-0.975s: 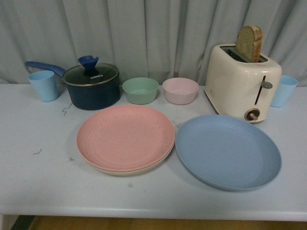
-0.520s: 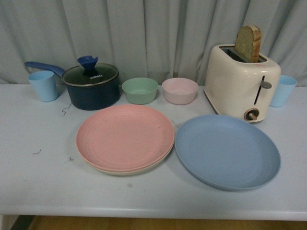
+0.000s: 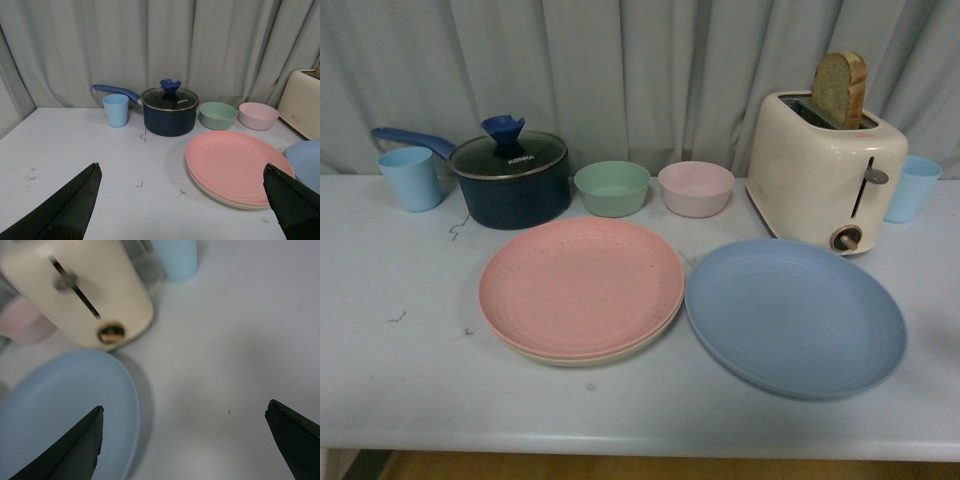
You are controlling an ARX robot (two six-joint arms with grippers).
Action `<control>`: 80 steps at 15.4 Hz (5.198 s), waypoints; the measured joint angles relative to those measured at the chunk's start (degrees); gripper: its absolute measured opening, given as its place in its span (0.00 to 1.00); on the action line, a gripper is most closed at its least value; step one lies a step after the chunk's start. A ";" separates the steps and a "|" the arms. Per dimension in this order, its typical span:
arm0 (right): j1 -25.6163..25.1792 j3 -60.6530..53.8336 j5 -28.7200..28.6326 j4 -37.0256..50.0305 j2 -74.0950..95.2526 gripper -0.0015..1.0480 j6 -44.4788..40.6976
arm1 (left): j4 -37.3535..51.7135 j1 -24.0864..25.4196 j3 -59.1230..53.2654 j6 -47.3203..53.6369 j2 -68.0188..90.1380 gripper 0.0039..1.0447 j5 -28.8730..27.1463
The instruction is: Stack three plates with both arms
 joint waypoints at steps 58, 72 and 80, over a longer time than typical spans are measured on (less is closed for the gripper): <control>41.16 45.64 29.22 -44.28 19.61 0.03 23.10 | -0.02 0.00 0.00 0.00 0.00 0.94 0.00; 41.24 38.62 25.51 -34.77 17.25 0.81 28.26 | 0.00 0.00 0.00 0.00 0.00 0.94 -0.02; 33.90 9.57 29.57 -2.86 -11.61 0.62 0.68 | -0.07 0.00 0.00 -0.02 0.00 0.94 -0.07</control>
